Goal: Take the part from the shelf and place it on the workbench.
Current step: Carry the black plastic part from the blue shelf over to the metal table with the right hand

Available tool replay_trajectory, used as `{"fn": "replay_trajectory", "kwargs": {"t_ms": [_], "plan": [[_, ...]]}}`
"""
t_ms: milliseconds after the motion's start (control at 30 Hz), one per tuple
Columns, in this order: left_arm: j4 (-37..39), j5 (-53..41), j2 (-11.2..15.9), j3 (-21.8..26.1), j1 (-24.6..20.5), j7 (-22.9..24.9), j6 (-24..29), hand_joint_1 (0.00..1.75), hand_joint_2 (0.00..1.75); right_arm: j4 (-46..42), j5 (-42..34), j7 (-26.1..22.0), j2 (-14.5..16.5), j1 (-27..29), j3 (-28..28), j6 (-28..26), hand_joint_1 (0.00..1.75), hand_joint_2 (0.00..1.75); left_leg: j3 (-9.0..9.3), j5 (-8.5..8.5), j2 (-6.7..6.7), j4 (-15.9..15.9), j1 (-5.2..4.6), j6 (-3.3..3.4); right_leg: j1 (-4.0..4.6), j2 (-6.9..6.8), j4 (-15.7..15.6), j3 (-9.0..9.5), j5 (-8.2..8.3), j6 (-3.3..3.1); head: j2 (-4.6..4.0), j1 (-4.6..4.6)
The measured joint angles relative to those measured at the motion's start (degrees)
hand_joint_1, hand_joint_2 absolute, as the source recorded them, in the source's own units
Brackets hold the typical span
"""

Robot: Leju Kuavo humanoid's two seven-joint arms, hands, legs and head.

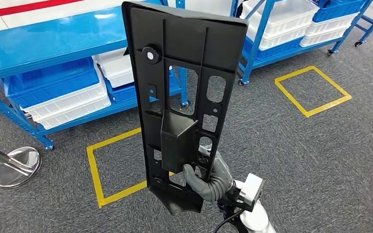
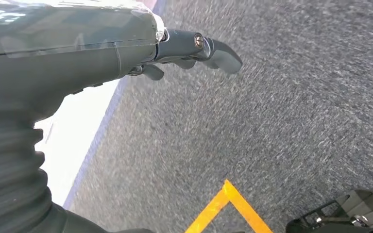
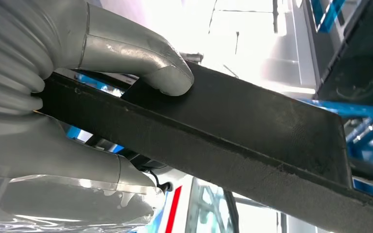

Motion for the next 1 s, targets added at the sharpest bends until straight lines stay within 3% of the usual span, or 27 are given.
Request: {"fn": "replay_trajectory", "kwargs": {"t_ms": [67,133,167,200,233,267,333,400,467,533,600,667,700,733,800,867,900,967,1000], "plan": [[0.0,-0.6,0.12,-0.29,-0.08,-0.02,-0.04,0.0,1.75,-1.0,0.16,-0.45,-0.01,0.42,-0.27,-0.26,1.75,1.75,-1.89,-3.12,-2.31,4.6,0.22,-0.26,-0.03,1.11,-0.19,-0.07,0.27,-0.75,0.0,-0.01],[0.0,-1.1,0.19,-0.74,-0.12,-0.03,-0.18,0.0,1.75,-1.84,0.33,-0.78,-0.05,1.11,-0.51,-0.62,1.75,1.75,-5.46,-6.94,-4.19,12.74,0.22,-0.16,0.3,2.32,-0.16,-0.21,0.37,-1.19,0.0,-0.01],[0.0,-1.35,0.21,-1.01,-0.13,-0.11,-0.24,0.0,1.75,-2.19,0.48,-0.86,-0.09,1.6,-0.71,-0.74,1.75,1.75,-6.9,-7.74,-4.47,15.77,0.19,-0.04,0.51,3.03,-0.13,-0.23,0.4,-1.29,0.0,-0.01],[0.0,-1.54,0.22,-1.26,-0.17,-0.24,-0.29,0.0,1.75,-2.51,0.63,-0.89,-0.13,2.09,-0.94,-0.84,1.75,1.75,-7.5,-7.37,-4.59,16.79,0.13,0.16,0.72,3.82,-0.07,-0.23,0.41,-1.34,0.0,-0.01],[0.0,-1.75,0.22,-1.5,-0.24,-0.43,-0.29,0.0,1.75,-2.84,0.78,-0.9,-0.15,2.5,-1.18,-0.91,1.75,1.75,-7.08,-5.89,-4.76,15.49,0.06,0.47,0.91,4.66,-0.01,-0.19,0.42,-1.36,0.0,-0.01],[0.0,-1.94,0.22,-1.69,-0.34,-0.61,-0.25,0.0,1.75,-3.17,0.92,-0.89,-0.16,2.79,-1.36,-0.96,1.75,1.75,-5.77,-3.64,-5.21,12.2,-0.04,0.88,1.06,5.52,0.05,-0.12,0.42,-1.36,0.0,-0.01],[0.0,-2.19,0.25,-2.07,-0.59,-0.78,-0.12,0.0,1.75,-3.77,1.06,-0.9,-0.17,3.1,-1.55,-1.13,1.75,1.75,-2.7,-0.11,-7.75,4.65,-0.14,1.78,1.22,6.98,0.21,-0.14,0.46,-1.26,0.0,0.0],[0.0,-2.32,0.26,-2.47,-0.83,-0.78,-0.05,0.0,1.75,-4.29,1.21,-0.88,-0.16,3.5,-1.69,-1.42,1.75,1.75,-1.29,0.57,-9.59,1.14,-0.29,2.12,0.97,8.21,0.3,-0.62,0.69,-0.73,0.0,0.0],[0.01,-2.48,0.26,-2.75,-0.95,-0.76,-0.06,0.0,1.75,-5.01,1.46,-0.86,-0.16,4.22,-1.97,-1.84,1.75,1.75,-0.95,0.71,-8.8,0.24,-0.35,2.27,0.7,9.21,0.15,-1.04,1.05,0.09,0.0,0.0],[0.01,-2.68,0.28,-2.91,-0.87,-0.6,-0.05,0.0,1.75,-5.96,1.76,-0.89,-0.17,4.89,-2.49,-2.23,1.75,1.75,-0.55,1.3,-7.41,-0.78,-0.08,2.8,0.89,7.22,1.19,-1.65,0.22,0.76,0.0,0.01],[0.0,-2.8,0.37,-3.03,-0.65,-0.26,-0.03,0.0,1.75,-6.71,2.05,-0.92,-0.18,5.37,-2.95,-2.49,1.75,1.75,-0.31,1.59,-5.82,-1.3,0.01,3.15,0.88,3.72,6.39,-4.2,-2.82,1.33,0.0,0.02],[0.0,-2.83,0.53,-3.1,-0.35,0.15,0.04,0.0,1.75,-7.24,2.2,-0.99,-0.19,6.29,-3.39,-2.61,1.75,1.75,-0.31,1.51,-4.15,-1.29,-0.04,3.2,0.41,2.3,13.29,-7.64,-5.59,1.92,0.0,0.02],[0.0,-2.77,0.6,-3.12,-0.22,0.34,0.15,0.0,1.75,-7.5,2.24,-1.08,-0.2,6.91,-3.72,-2.64,1.75,1.75,-0.3,1.42,-3.36,-1.25,-0.04,3.13,0.15,2.03,14.8,-8.41,-5.68,2.17,0.0,0.02],[0.0,-2.61,0.66,-3.12,-0.12,0.46,0.27,0.0,1.75,-7.83,2.31,-1.21,-0.22,7.55,-4.09,-2.66,1.75,1.75,-0.28,1.3,-2.61,-1.18,-0.03,3.03,-0.09,1.74,14.13,-8.06,-4.76,2.38,0.0,0.02],[0.0,-1.81,0.74,-3.09,-0.03,0.66,0.57,0.0,1.75,-8.66,2.69,-1.66,-0.27,8.67,-4.81,-2.67,1.75,1.75,-0.17,0.91,-1.36,-0.86,-0.03,2.62,-0.34,0.14,7.2,-4.34,-1.46,2.5,0.0,0.02],[0.0,-0.8,0.82,-2.9,-0.01,0.86,0.75,0.0,1.75,-9.62,3.18,-2.29,-0.32,9.73,-5.46,-2.72,1.75,1.75,-0.01,0.37,-0.43,-0.45,-0.25,1.92,-0.05,-1.53,1.26,-1.1,0.32,1.99,0.0,0.02],[0.0,-0.43,0.86,-2.78,-0.01,0.96,0.8,0.0,1.75,-10.08,3.37,-2.68,-0.34,10.26,-5.75,-2.77,1.75,1.75,0.12,0.14,-0.03,-0.34,-0.37,1.53,0.17,-1.83,0.19,-0.55,0.34,1.61,0.0,0.02],[0.0,-0.09,0.93,-2.61,-0.06,1.05,0.88,0.0,1.75,-11.05,3.73,-3.37,-0.39,11.33,-6.27,-2.86,1.75,1.75,0.51,-0.12,0.85,-0.4,-0.39,0.84,0.41,-0.67,0.15,-0.65,0.3,0.8,0.0,0.02],[0.0,-0.02,0.96,-2.6,-0.09,0.99,0.93,0.0,1.75,-11.58,4.05,-3.69,-0.42,11.86,-6.53,-2.91,1.75,1.75,0.63,-0.49,0.66,-0.2,-0.28,0.52,0.34,-0.08,-0.03,-0.6,0.39,0.44,0.0,0.02]]}}
